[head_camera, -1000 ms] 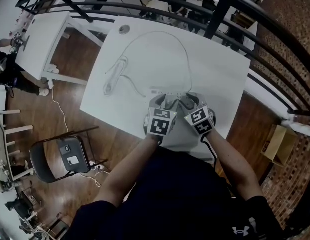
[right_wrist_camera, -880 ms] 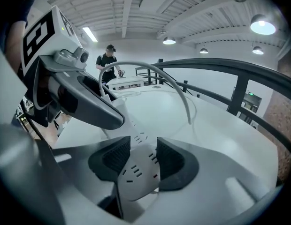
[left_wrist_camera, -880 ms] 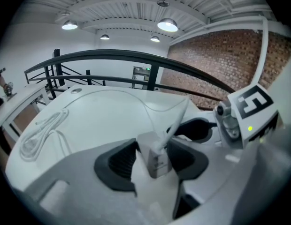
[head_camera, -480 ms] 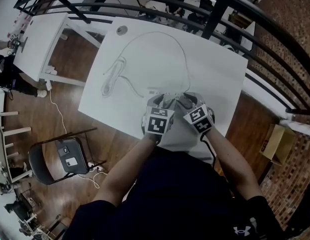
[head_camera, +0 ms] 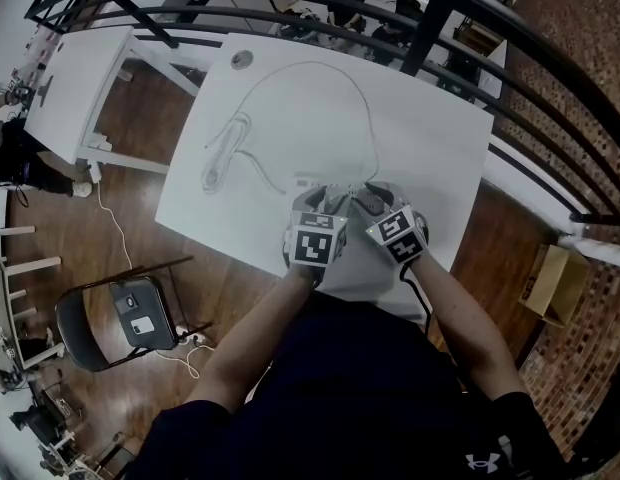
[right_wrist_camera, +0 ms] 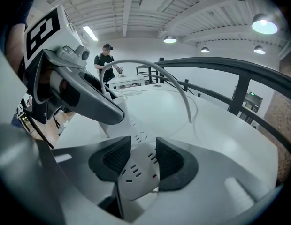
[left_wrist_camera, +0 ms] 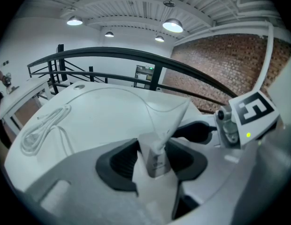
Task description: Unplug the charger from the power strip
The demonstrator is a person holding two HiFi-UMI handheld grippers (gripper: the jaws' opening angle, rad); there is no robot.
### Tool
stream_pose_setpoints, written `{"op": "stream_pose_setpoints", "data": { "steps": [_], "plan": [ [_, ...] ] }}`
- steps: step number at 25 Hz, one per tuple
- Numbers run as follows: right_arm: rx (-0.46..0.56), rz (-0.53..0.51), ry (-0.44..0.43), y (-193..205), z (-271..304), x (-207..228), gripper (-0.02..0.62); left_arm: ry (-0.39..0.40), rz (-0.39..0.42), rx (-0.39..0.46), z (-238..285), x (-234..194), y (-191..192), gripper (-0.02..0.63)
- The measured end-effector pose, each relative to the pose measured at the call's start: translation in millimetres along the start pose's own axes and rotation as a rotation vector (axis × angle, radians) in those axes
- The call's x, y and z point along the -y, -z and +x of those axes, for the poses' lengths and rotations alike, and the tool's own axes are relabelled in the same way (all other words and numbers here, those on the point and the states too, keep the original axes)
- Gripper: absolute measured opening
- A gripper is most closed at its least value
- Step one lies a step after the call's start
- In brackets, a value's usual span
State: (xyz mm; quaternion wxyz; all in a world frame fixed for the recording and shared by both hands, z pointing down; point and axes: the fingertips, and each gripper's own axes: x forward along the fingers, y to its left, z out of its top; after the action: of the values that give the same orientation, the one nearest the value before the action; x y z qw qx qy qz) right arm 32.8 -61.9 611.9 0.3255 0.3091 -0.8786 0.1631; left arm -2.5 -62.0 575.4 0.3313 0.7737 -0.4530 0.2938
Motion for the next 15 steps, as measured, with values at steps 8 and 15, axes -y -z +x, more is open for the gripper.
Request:
{"op": "stream_pose_setpoints", "data": {
  "steps": [8, 15],
  "plan": [
    [-0.005, -0.002, -0.004, -0.3, 0.5, -4.3, 0.170, -0.025, 0.001, 0.000, -4.6, -3.4, 2.3, 0.187],
    [-0.027, -0.043, -0.001, -4.2, 0.1, -6.7, 0.170, -0.065, 0.035, -0.013, -6.1, -10.6, 9.0, 0.184]
  ]
}}
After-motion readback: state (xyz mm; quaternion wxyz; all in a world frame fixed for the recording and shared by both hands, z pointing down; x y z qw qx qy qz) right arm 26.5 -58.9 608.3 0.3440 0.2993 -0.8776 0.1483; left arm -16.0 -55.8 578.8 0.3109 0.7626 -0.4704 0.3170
